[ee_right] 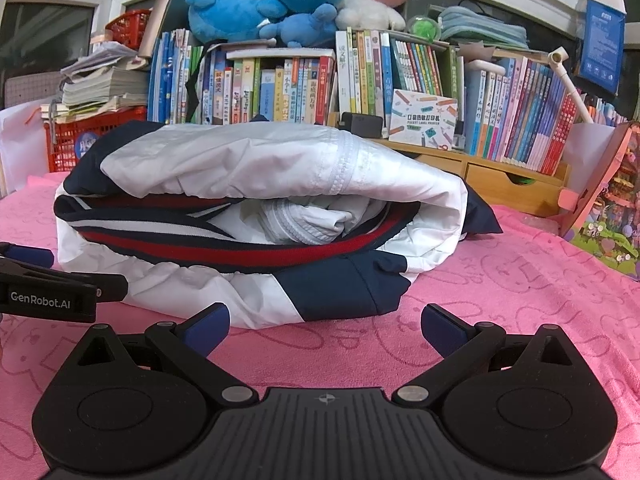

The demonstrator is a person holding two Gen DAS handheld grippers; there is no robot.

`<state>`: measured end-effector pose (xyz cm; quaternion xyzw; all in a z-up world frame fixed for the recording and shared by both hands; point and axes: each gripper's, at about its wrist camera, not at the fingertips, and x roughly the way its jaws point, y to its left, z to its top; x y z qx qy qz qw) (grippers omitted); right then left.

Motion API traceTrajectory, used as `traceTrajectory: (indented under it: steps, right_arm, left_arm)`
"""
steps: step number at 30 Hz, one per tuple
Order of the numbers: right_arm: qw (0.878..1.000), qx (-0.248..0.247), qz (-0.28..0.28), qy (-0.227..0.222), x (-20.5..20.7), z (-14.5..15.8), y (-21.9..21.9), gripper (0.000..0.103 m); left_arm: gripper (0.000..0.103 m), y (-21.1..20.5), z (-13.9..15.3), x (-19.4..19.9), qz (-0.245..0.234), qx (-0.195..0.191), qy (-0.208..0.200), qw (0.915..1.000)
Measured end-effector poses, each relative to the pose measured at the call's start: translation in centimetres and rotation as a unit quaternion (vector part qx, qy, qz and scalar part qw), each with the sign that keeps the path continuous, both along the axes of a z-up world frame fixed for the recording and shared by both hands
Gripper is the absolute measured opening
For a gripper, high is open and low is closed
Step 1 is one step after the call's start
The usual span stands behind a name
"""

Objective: Fold clothes
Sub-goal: 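Grasp the jacket with both grippers and lift it off the pile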

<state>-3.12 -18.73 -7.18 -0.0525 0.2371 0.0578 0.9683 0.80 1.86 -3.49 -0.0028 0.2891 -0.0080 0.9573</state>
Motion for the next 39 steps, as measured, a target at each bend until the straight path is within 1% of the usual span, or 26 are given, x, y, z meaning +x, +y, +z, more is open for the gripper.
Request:
traceTrajectory:
  steps: [4,6,8,10,11,12,14,15,16,17,21,22,24,26,27,28,30,34,36,39]
  right_arm:
    - [1.000,0.007,0.005,0.000,0.1,-0.1,-0.2,0.103]
    - [1.000,0.016,0.018,-0.014,0.3,0.5,-0.8,0.101]
    - [0.999,-0.007,0.012,-0.051,1.1,1.9,-1.1,0.100]
    - [0.995,-0.062,0.005,-0.083,2.7,3.3,-0.8,0.100]
    - [0.992,-0.088,0.007,-0.087,3.8,3.6,-0.4,0.099]
    - [0.990,-0.112,0.016,-0.083,4.9,3.5,0.3,0.096]
    - [0.984,-0.163,0.043,-0.061,7.3,2.7,1.7,0.090]
    - [0.978,-0.192,0.057,-0.048,8.5,2.2,2.5,0.084]
    - [0.974,-0.213,0.064,-0.050,9.5,2.3,3.0,0.081]
    - [0.969,-0.231,0.071,-0.054,10.3,2.5,3.4,0.080]
    - [0.981,-0.161,0.038,-0.100,13.6,7.8,2.3,0.081]
    - [0.983,-0.147,0.033,-0.103,14.6,9.1,1.7,0.081]
    - [0.985,-0.138,0.025,-0.096,16.6,10.3,1.1,0.082]
    - [0.986,-0.136,0.028,-0.088,17.6,10.7,0.6,0.082]
    - [0.987,-0.131,0.030,-0.085,17.6,10.7,0.2,0.082]
    - [0.989,-0.121,0.033,-0.082,17.7,10.7,-0.1,0.082]
    - [0.990,-0.106,0.040,-0.082,17.5,10.6,-0.4,0.082]
    - [0.993,-0.068,0.047,-0.081,17.3,10.2,-1.2,0.084]
    - [0.994,-0.052,0.049,-0.078,16.8,10.1,-1.6,0.084]
    - [0.995,-0.038,0.059,-0.074,15.7,9.7,-2.4,0.087]
  left_arm:
    - [0.103,0.1,-0.1,0.0,0.000,-0.002,0.000,1.0000]
    - [0.103,0.0,-0.1,0.0,-0.003,-0.001,0.001,1.0000]
    - [0.103,-0.1,-0.1,0.0,-0.006,0.000,0.002,1.0000]
    - [0.103,-0.3,-0.1,-0.1,-0.010,0.005,0.002,0.9999]
    - [0.103,-0.4,-0.1,-0.1,-0.013,0.008,0.001,0.9999]
    - [0.103,-0.4,-0.1,-0.2,-0.016,0.007,-0.002,0.9998]
    - [0.103,-0.4,0.1,-0.3,-0.028,0.007,-0.009,0.9995]
    - [0.103,-0.3,0.3,-0.3,-0.039,0.009,-0.013,0.9991]
    - [0.103,-0.1,0.8,0.3,-0.040,0.019,-0.021,0.9988]
    - [0.103,0.0,1.4,1.0,-0.039,0.030,-0.029,0.9984]
    - [0.103,0.8,3.6,3.8,-0.035,0.076,-0.061,0.9946]
    - [0.103,1.0,4.1,4.4,-0.034,0.088,-0.069,0.9932]
    - [0.103,1.4,5.2,5.8,-0.032,0.110,-0.085,0.9897]
    - [0.103,1.8,6.3,7.2,-0.031,0.133,-0.102,0.9854]
    - [0.103,1.7,6.3,6.4,-0.056,0.131,-0.111,0.9835]
    - [0.103,1.5,6.2,5.4,-0.087,0.128,-0.120,0.9807]
    - [0.103,0.6,5.1,3.4,-0.142,0.142,-0.123,0.9720]
    - [0.103,-1.4,1.3,3.1,-0.165,0.194,-0.090,0.9629]
    - [0.103,-1.5,0.3,4.8,-0.137,0.202,-0.078,0.9665]
    - [0.103,-0.5,0.9,6.7,-0.091,0.165,-0.081,0.9787]
